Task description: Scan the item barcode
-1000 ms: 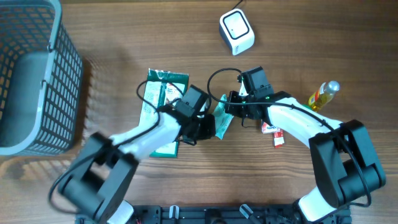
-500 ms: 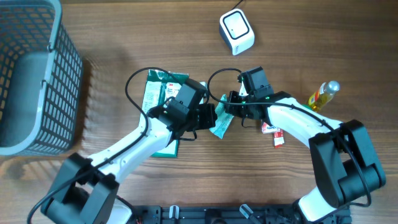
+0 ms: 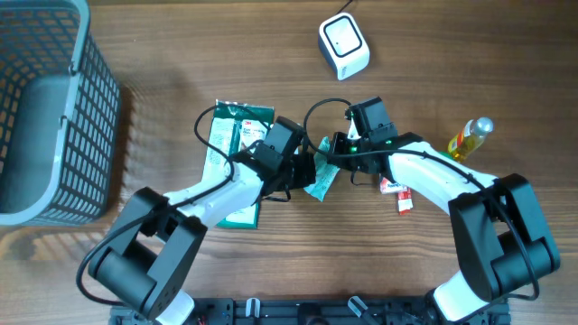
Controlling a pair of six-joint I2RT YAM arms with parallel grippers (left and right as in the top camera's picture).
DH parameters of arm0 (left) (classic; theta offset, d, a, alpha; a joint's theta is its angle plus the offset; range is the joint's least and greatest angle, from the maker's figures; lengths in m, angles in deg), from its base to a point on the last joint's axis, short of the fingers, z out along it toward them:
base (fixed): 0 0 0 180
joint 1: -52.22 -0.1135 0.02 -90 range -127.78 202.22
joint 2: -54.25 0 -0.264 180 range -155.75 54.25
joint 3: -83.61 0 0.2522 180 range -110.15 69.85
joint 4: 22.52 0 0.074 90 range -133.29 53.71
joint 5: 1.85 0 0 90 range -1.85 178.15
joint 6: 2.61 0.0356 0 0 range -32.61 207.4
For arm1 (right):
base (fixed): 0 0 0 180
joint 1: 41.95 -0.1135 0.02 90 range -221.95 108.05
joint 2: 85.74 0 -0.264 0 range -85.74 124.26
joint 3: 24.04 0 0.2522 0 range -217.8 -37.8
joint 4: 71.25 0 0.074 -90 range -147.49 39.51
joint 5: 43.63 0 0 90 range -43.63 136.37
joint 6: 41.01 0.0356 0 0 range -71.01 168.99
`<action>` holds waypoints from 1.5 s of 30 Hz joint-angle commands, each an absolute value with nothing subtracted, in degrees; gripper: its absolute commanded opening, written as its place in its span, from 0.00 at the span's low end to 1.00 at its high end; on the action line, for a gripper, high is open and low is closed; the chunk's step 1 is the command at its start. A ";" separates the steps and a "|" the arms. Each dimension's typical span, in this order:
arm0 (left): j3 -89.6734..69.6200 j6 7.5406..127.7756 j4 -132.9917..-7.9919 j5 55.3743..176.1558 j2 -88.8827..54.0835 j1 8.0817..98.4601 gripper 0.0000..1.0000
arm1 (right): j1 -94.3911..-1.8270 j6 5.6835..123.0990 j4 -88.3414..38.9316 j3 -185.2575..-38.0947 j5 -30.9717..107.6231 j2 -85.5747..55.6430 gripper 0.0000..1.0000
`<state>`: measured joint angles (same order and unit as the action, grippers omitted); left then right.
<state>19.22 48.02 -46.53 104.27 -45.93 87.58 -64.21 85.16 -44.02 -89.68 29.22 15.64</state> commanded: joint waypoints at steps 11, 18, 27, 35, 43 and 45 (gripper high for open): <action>19.22 47.50 -46.98 103.46 -47.35 87.75 0.04 | -58.79 79.80 -31.97 -91.45 18.38 2.84 0.06; 19.22 47.50 -46.98 103.02 -47.35 87.73 0.04 | -58.81 80.72 -32.17 -88.67 19.85 5.37 0.05; 19.22 47.50 -46.98 102.63 -47.35 87.73 0.04 | -58.85 82.36 -36.67 -87.69 22.14 15.69 0.04; 19.22 47.56 -48.95 96.12 -47.35 87.73 0.04 | -58.74 88.41 -35.93 -87.71 26.69 21.52 0.04; 19.20 48.00 -48.86 89.71 -47.33 87.01 0.04 | -58.74 88.19 -35.86 -87.71 26.69 21.52 0.04; 18.91 48.43 -48.78 89.58 -46.79 85.35 0.04 | -58.74 88.19 -35.93 -87.71 26.69 21.52 0.04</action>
<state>18.47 47.84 -47.95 97.08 -46.04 88.06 -58.59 87.38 -36.41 -89.70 19.76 16.76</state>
